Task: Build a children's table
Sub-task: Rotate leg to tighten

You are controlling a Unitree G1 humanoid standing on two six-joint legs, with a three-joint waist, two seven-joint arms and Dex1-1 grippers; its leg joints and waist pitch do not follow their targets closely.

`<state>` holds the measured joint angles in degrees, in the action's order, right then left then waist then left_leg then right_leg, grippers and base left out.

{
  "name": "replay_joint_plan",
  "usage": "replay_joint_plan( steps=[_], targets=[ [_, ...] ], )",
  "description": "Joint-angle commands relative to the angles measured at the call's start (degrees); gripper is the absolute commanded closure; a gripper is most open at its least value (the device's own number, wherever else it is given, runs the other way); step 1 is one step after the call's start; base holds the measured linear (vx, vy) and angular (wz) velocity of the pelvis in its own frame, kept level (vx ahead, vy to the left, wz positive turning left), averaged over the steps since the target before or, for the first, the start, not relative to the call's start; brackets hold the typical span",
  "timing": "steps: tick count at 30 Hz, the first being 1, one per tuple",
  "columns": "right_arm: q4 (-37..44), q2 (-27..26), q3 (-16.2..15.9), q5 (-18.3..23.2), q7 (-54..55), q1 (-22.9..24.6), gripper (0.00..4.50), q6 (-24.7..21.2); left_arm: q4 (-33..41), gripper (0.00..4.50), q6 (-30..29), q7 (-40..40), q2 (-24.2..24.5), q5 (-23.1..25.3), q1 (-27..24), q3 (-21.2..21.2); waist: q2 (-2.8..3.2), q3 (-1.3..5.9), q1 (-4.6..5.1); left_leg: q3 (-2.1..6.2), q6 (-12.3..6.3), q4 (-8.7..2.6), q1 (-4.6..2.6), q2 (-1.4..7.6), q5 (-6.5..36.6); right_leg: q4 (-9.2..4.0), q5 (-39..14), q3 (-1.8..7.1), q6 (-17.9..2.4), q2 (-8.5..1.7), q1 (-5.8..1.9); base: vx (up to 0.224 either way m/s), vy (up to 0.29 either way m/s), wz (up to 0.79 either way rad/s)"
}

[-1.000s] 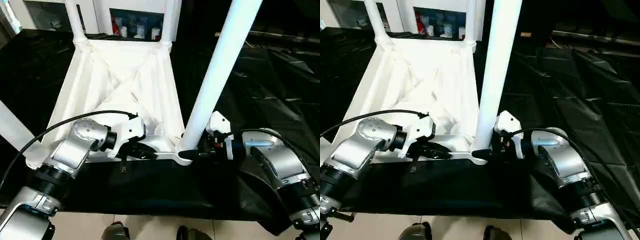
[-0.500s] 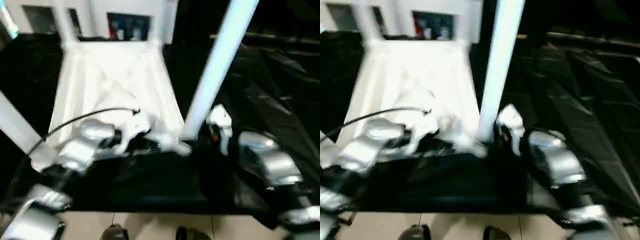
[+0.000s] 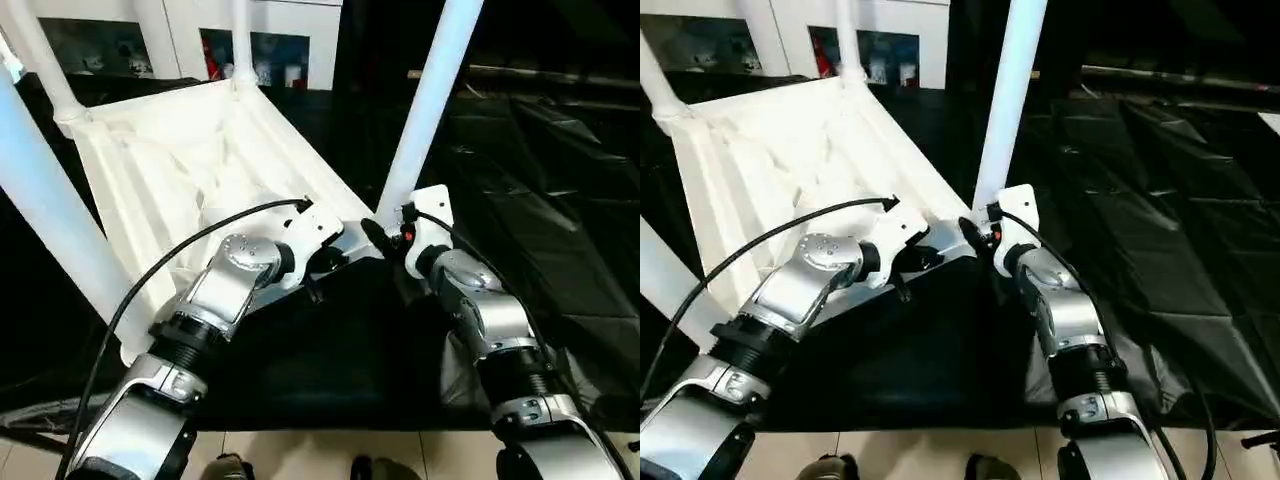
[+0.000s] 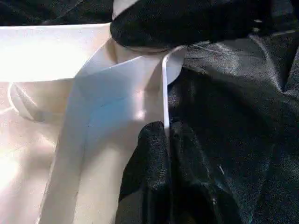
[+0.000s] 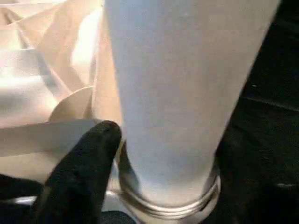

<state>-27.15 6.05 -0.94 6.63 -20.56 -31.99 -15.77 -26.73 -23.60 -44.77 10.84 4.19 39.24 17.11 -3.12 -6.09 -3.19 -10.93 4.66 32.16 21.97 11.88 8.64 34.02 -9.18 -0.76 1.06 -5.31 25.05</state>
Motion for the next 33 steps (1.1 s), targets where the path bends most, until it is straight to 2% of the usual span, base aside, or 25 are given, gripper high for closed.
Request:
replay_joint_plan(
  steps=[1, 3, 4, 5, 7, 9, 10, 12, 17, 19, 20, 24, 28, 33],
  targets=[
    [0.94, 0.43, -5.35, 1.42, -8.28, 0.35, 0.97, -0.51, -1.06, 4.5, 1.67, -2.37, -0.93, -1.28, -1.41, 1.97, -0.65, 2.93, -0.08, 0.01, -1.64, -3.92, -0.41, 0.16, 16.89, -4.6, -19.85, 0.82, -6.87, -1.15, -2.2, 0.0, 0.0, 0.0],
    [1.99, 2.24, -6.09, 1.67, -11.49, 0.64, 0.86, -0.11, -1.01, 4.5, 3.1, -3.35, -0.15, -1.36, -1.6, 1.82, -0.67, 2.99, -0.17, 0.06, -2.23, -3.89, -0.26, 0.28, 16.54, -4.52, -19.08, 0.82, -6.78, -1.18, -2.46, 0.0, 0.0, 0.0],
    [3.18, 3.98, -6.77, 1.88, -14.7, 1.03, 0.86, 0.33, -0.75, 4.5, 3.73, -4.8, 0.57, -1.76, -1.84, 1.7, -0.63, 2.93, -0.15, 0.0, -2.28, -3.89, -0.31, 0.3, 16.37, -4.53, -18.61, 0.85, -6.98, -1.16, -2.32, 0.0, 0.0, 0.0],
    [4.41, 5.56, -7.23, 2.36, -17.78, 1.44, 0.86, 0.58, -0.49, 4.5, 3.75, -6.12, 1.46, -1.98, -2.04, 1.73, -0.93, 3.0, -0.23, -0.05, -2.69, -3.77, -0.32, 0.27, 15.79, -4.47, -17.73, 0.8, -7.33, -1.14, -2.5, 0.0, 0.0, 0.0],
    [7.25, 9.47, -7.8, 3.54, -24.68, 2.32, 0.86, 1.24, 0.66, 4.5, 5.99, -11.97, 4.4, -3.03, -3.03, 2.54, -1.05, 2.95, -0.49, -0.19, -3.99, -3.64, -0.22, 0.3, 14.15, -4.26, -15.75, 0.87, -8.19, -1.22, -2.64, 0.0, 0.0, 0.0],
    [9.54, 12.34, -8.36, 4.47, -29.55, 2.92, 0.86, 1.23, 1.69, 4.5, 7.33, -15.67, 6.64, -3.59, -3.7, 3.02, -0.93, 2.94, -0.55, -0.16, -4.49, -3.67, -0.28, 0.43, 13.33, -4.12, -14.8, 0.86, -8.78, -1.24, -2.64, 0.0, 0.0, 0.0],
    [10.49, 13.42, -8.55, 4.81, -31.52, 3.13, 0.86, 1.15, 2.09, 4.5, 7.73, -17.23, 7.45, -4.04, -3.96, 2.97, -1.12, 2.96, -0.51, -0.21, -4.63, -3.61, -0.25, 0.45, 12.99, -4.01, -14.39, 0.85, -8.96, -1.22, -2.71, 0.0, 0.0, 0.0],
    [12.35, 15.81, -9.18, 5.78, -36.18, 3.56, 0.86, 0.43, 2.59, 4.5, 9.14, -20.15, 9.23, -4.49, -4.25, 2.87, -0.87, 2.97, -0.48, -0.26, -4.92, -3.56, -0.4, 0.6, 12.11, -3.72, -12.91, 0.87, -10.08, -1.2, -2.61, 0.0, 0.0, 0.0],
    [12.85, 19.72, -11.98, 4.67, -42.32, 3.98, 0.86, 0.6, 5.31, 4.5, 9.32, -27.69, 11.87, -7.76, -5.33, 2.62, -0.86, 2.91, -0.62, -0.43, -4.87, -3.51, -0.56, 0.7, 11.34, -3.37, -10.76, 0.85, -11.95, -1.21, -2.6, 0.0, 0.0, 0.0],
    [13.06, 20.5, -12.65, 4.64, -43.89, 4.21, 0.86, 0.33, 6.6, 4.5, 8.37, -30.12, 12.54, -9.6, -5.7, 2.31, -0.79, 2.88, -0.64, -0.47, -4.88, -3.5, -0.64, 0.76, 11.26, -3.31, -10.31, 0.9, -12.37, -1.23, -2.53, 0.0, 0.0, 0.0],
    [13.0, 20.64, -13.01, 4.46, -44.4, 4.33, 0.86, 0.33, 7.27, 4.5, 7.91, -31.5, 12.81, -10.75, -5.86, 1.95, -0.97, 2.82, -0.74, -0.49, -4.8, -3.5, -0.47, 0.69, 11.22, -3.27, -10.47, 0.93, -12.48, -1.29, -2.66, 0.0, 0.0, 0.0],
    [12.56, 20.83, -13.35, 4.38, -45.34, 4.38, 0.86, 0.3, 7.6, 4.5, 7.96, -32.71, 12.9, -11.37, -5.89, 1.53, -0.9, 2.75, -0.74, -0.44, -4.18, -3.59, -0.59, 0.74, 12.08, -3.45, -12.37, 0.99, -12.07, -1.39, -2.57, 0.0, 0.0, 0.0],
    [12.57, 20.78, -13.37, 4.56, -45.56, 4.26, 1.12, -0.07, 7.43, 4.5, 8.32, -32.84, 12.99, -11.22, -5.9, 1.43, -0.97, 2.82, -0.74, -0.43, -4.04, -3.52, -0.62, 0.72, 11.71, -3.37, -11.93, 1.02, -11.95, -1.4, -2.6, 0.0, 0.0, 0.0],
    [12.19, 21.62, -14.07, 3.78, -46.48, 4.37, 1.65, 0.43, 7.56, 4.5, 8.47, -33.04, 13.15, -11.0, -6.08, 1.4, -0.99, 2.83, -0.9, -0.54, -4.69, -3.38, -0.68, 0.71, 10.52, -3.17, -9.98, 1.01, -12.57, -1.3, -2.63, 0.0, 0.0, 0.0]
  ],
)
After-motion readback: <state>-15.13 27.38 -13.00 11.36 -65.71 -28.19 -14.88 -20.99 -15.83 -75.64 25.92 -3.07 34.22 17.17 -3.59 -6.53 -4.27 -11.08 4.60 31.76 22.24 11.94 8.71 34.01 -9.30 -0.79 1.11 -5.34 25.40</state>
